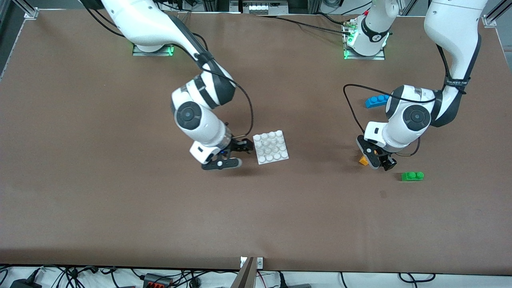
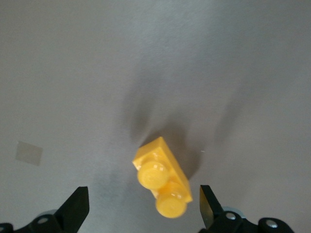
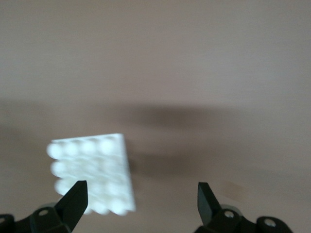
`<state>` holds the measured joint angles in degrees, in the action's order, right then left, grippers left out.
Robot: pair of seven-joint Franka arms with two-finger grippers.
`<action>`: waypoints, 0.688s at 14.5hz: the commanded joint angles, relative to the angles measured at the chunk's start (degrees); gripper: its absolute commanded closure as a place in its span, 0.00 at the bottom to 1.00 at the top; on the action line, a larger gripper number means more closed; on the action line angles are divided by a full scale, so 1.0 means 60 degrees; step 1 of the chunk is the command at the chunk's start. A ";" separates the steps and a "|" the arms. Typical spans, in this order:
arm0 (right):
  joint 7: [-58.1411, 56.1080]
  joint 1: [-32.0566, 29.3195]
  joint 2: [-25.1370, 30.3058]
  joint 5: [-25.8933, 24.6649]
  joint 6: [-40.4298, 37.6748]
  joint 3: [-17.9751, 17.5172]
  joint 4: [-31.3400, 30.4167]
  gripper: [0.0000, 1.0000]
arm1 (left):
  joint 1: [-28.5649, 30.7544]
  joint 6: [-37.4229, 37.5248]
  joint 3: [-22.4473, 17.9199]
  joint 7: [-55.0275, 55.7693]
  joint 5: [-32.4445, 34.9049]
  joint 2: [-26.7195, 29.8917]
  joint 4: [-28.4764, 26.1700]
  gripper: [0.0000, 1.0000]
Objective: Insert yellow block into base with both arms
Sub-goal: 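Release the base plate while the left gripper reaches the yellow block, then grasp the yellow block with the left gripper while the right gripper withdraws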
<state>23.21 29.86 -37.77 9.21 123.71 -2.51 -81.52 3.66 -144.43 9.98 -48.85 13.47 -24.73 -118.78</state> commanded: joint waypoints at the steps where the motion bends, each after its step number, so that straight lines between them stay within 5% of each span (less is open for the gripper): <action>1: -0.0104 0.0018 0.0931 -0.0872 -0.1526 0.0534 -0.0227 0.00 | 0.0136 -0.0567 -0.0008 -0.0135 0.0245 -0.0287 0.0050 0.00; 4: -0.0148 -0.0084 0.1912 -0.1986 -0.3065 0.0711 -0.0227 0.00 | 0.0166 -0.0699 -0.0008 -0.0135 0.0245 -0.0507 0.0152 0.00; 10: -0.0994 -0.0348 0.3260 -0.2121 -0.5557 0.0814 -0.0227 0.00 | 0.0224 -0.0700 -0.0008 -0.0150 0.0260 -0.0595 0.0153 0.09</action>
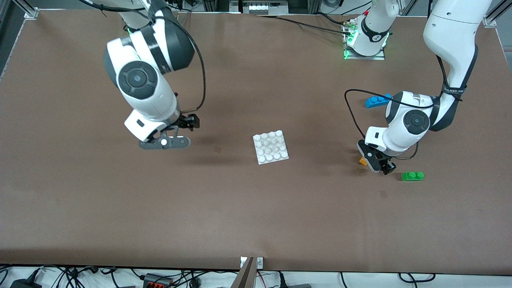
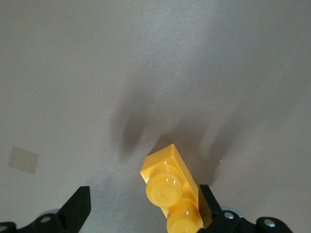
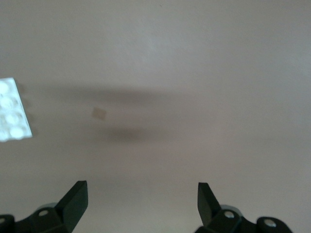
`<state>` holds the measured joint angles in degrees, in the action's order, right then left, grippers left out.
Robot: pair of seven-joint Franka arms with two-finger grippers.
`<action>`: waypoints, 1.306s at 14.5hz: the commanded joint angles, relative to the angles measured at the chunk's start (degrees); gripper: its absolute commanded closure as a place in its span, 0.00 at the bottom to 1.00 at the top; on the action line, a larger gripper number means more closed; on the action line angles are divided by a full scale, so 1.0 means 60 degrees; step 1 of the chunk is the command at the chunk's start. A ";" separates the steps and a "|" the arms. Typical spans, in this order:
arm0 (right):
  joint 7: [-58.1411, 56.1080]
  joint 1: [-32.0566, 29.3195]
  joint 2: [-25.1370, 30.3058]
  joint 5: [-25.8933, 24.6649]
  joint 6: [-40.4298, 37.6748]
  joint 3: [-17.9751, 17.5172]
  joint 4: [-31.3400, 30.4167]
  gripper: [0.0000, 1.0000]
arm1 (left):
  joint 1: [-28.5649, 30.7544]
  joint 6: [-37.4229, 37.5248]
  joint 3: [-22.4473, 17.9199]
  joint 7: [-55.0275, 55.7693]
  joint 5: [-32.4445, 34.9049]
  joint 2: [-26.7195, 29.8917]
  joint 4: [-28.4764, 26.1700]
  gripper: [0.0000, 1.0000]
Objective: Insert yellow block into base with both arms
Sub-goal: 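Grasp the yellow block with the left gripper while the right gripper withdraws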
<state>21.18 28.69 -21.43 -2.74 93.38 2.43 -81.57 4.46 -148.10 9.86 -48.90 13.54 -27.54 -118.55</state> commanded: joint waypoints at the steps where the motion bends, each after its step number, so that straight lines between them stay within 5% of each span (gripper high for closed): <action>1: -0.0833 -0.0152 0.0757 -0.0129 -0.0809 0.0135 -0.0219 0.00 | 0.0092 -0.0088 0.0013 -0.0141 0.0249 -0.0141 0.0100 0.11; 10: -0.1756 -0.0457 0.2061 -0.0479 -0.2615 0.0665 -0.0393 0.00 | 0.0224 -0.0073 0.0013 -0.0111 0.0249 -0.0141 -0.0119 0.21; 13: -0.2167 -0.2751 0.2851 -0.0510 -0.2526 -0.0739 -0.1372 0.00 | 0.0341 -0.0073 0.0027 -0.0053 0.0249 -0.0127 -0.0280 0.24; 19: -0.5140 -0.5159 0.4202 -0.0363 0.0694 -0.0874 -0.3690 0.00 | 0.0341 0.0000 0.0056 -0.0082 0.0249 -0.0054 -0.0339 0.35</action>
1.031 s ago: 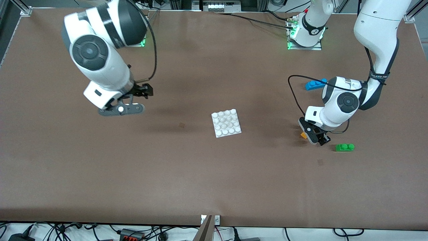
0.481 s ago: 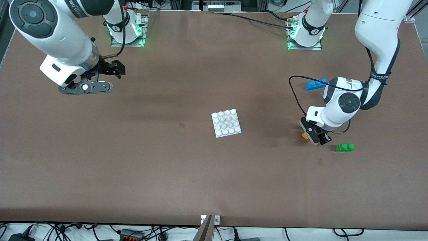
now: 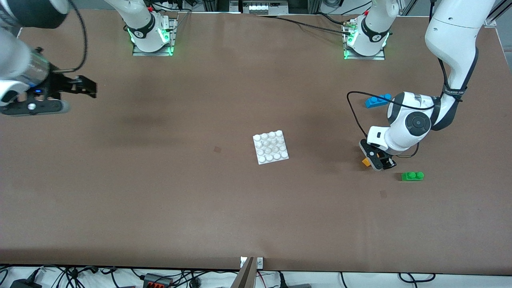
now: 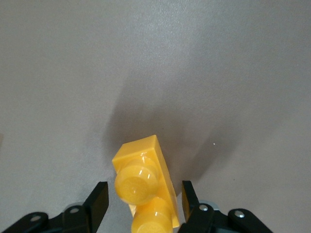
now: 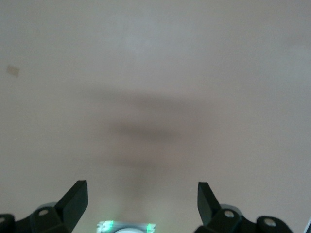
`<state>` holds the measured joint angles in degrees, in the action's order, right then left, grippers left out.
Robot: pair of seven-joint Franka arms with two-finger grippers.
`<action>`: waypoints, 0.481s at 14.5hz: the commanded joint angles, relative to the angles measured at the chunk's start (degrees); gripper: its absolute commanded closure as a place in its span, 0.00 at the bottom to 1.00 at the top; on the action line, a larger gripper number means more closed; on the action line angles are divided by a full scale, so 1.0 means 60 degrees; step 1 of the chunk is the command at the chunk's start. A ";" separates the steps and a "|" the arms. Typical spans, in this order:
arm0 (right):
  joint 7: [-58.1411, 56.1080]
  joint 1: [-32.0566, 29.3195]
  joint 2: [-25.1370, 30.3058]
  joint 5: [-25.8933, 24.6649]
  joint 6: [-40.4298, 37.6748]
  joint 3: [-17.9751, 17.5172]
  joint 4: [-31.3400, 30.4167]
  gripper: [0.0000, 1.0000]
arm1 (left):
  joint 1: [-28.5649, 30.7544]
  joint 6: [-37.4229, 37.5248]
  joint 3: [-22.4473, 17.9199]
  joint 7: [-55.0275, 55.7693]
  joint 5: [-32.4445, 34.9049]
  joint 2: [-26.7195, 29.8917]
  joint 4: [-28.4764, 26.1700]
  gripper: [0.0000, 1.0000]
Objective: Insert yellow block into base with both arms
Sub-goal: 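Grasp the yellow block with the left gripper while the right gripper withdraws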
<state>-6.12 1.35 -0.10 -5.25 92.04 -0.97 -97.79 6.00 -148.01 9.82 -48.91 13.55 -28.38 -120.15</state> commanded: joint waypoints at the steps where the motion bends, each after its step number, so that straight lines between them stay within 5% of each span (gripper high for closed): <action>1: -0.0606 -0.0969 0.0574 0.0055 0.0978 -0.0452 -0.1002 0.00 | 0.0084 0.0015 0.0121 -0.0038 0.0247 0.0116 -0.0058 0.36; 3: -0.0620 -0.1629 0.0559 0.0069 0.0876 -0.0979 -0.1263 0.00 | 0.0069 0.0015 0.0136 0.0007 0.0247 0.0145 -0.0058 0.40; 7: -0.0562 -0.1807 0.0909 0.0919 0.1989 -0.0937 -0.1178 0.00 | -0.0019 0.0161 0.0136 -0.0095 0.0247 0.0234 0.0001 0.50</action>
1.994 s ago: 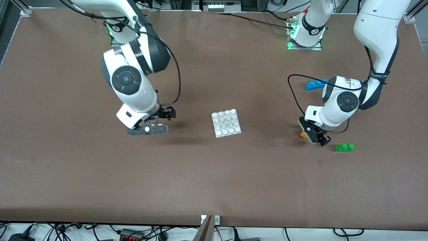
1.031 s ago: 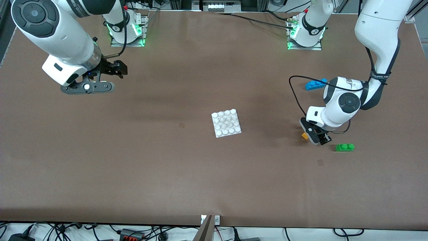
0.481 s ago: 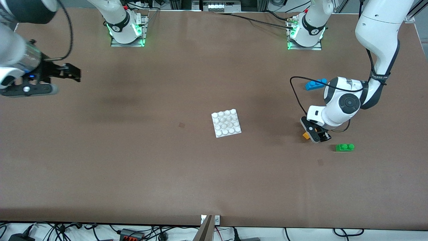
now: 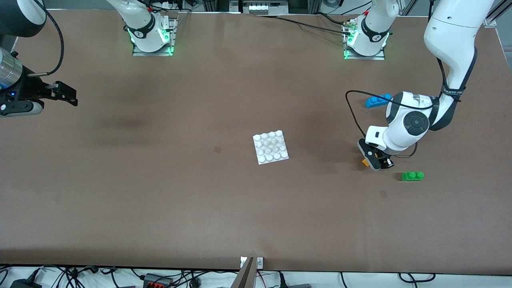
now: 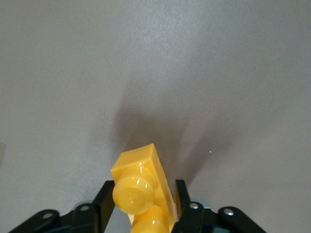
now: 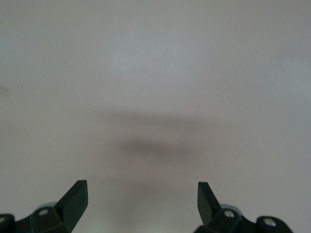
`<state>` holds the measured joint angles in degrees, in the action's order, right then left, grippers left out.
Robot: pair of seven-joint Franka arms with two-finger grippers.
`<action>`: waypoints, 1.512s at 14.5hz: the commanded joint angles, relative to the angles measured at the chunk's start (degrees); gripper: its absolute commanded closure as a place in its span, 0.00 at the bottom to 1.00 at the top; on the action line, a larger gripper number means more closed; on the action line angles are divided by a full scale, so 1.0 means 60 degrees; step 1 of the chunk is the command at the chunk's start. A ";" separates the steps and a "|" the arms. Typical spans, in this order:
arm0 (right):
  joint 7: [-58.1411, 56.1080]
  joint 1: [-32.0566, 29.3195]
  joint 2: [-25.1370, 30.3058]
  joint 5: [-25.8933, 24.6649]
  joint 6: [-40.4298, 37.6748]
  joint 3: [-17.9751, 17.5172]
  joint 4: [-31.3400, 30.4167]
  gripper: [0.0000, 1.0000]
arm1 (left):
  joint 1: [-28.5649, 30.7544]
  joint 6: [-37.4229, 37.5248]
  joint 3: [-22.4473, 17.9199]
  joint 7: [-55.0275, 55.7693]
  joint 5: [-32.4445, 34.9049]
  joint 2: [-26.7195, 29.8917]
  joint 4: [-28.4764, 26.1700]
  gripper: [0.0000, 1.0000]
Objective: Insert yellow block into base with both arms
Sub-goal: 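Grasp the yellow block with the left gripper while the right gripper withdraws, then lift and carry the yellow block over the base plate with the left gripper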
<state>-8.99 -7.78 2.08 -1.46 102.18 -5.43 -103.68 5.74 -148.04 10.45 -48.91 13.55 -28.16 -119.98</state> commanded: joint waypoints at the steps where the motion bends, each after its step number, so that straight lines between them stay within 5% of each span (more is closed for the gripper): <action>1: -0.0099 -0.0299 0.0663 0.0302 0.0371 -0.0107 -0.0166 0.00 | 0.0024 0.0239 0.0030 -0.0066 0.0247 0.0210 0.0001 0.57; 4: -0.0143 -0.0358 0.0270 0.0507 -0.0342 0.0113 0.0447 0.00 | 0.0024 0.0298 0.0030 -0.0124 0.0247 0.0225 0.0031 0.75; 12: -0.0055 -0.0373 0.0239 0.0771 -0.0947 0.0259 0.0625 0.00 | 0.0127 0.0546 0.0074 -0.0315 0.0232 0.0458 0.0046 0.98; 18: -0.0128 -0.0358 0.0181 0.1035 -0.1020 0.0509 0.0625 0.00 | 0.0199 0.1981 0.0994 -0.0271 0.0027 0.1103 0.0206 0.99; 22: -0.0114 -0.0343 0.0166 0.1050 -0.0990 0.0509 0.0625 0.00 | -0.0033 0.2976 0.1771 0.0444 -0.0207 0.1031 0.1171 1.00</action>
<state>-8.99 -9.50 3.64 3.77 97.37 -2.18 -101.35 5.85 -134.10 18.84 -47.91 13.22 -21.96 -116.20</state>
